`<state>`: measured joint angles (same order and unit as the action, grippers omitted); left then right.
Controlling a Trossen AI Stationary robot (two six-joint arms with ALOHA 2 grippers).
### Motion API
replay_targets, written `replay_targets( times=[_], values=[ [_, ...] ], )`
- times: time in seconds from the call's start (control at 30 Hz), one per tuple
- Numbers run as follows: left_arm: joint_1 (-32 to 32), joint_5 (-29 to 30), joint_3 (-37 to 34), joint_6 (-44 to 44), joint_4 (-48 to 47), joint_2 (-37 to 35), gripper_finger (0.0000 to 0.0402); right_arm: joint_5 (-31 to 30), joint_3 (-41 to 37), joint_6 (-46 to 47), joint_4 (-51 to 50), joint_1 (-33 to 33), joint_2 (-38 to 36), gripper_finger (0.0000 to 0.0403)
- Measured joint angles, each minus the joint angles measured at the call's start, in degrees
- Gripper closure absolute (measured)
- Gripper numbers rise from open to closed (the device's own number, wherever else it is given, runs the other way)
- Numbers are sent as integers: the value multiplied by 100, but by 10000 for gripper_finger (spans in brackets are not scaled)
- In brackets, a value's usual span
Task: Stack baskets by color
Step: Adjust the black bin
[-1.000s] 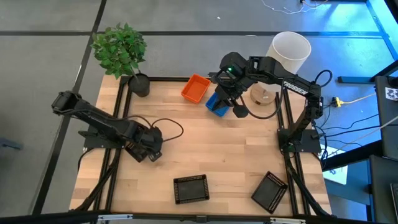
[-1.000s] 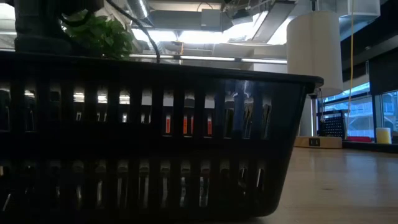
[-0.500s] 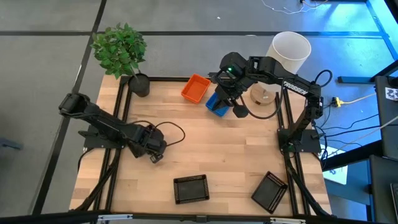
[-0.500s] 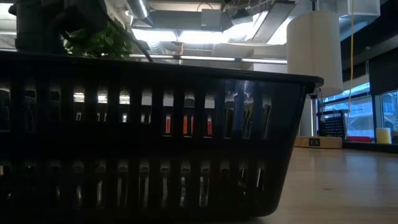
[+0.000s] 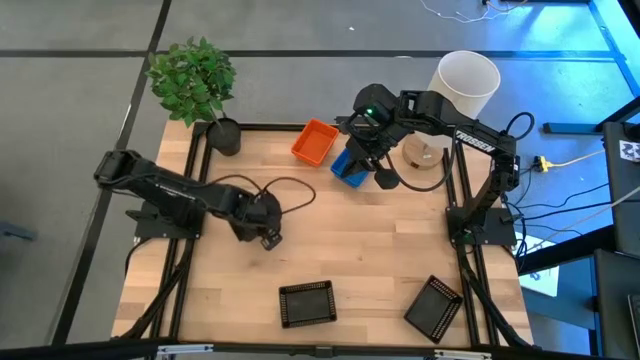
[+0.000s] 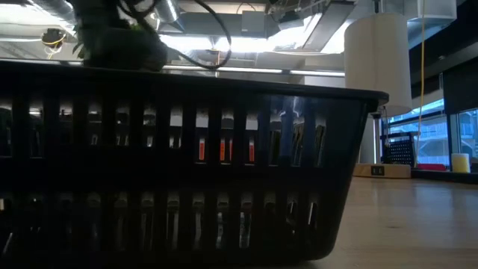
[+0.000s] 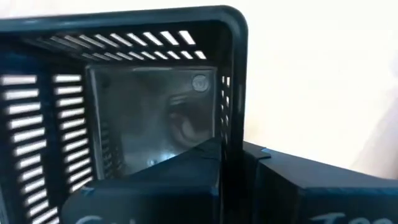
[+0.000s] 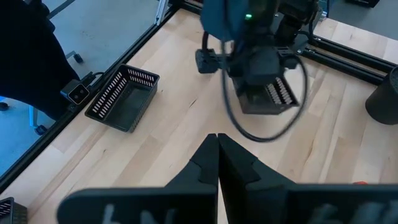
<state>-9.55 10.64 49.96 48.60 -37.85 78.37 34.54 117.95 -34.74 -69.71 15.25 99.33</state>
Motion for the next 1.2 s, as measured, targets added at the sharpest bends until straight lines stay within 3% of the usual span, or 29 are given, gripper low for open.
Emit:
replay_targets(
  times=[0.33, 0.73, 0.83, 1.03, 1.2],
  values=[
    [692, -179, 50, -448, 768, 467, 401, 0, 0, 7, 12, -1, 0, 403],
    [820, -937, 52, -586, 1197, 1005, 397, 2, 0, 16, 68, -2, 0, 403],
    [820, -1029, 52, -633, 1326, 1005, 389, 2, 0, 17, 72, -2, 0, 403],
    [924, -1784, 52, -722, 1644, 1005, 360, 2, 0, 17, 90, -2, 0, 403],
    [1046, -1824, 52, -721, 1823, 1005, 335, 2, 0, 17, 94, -2, 0, 403]
  ],
)
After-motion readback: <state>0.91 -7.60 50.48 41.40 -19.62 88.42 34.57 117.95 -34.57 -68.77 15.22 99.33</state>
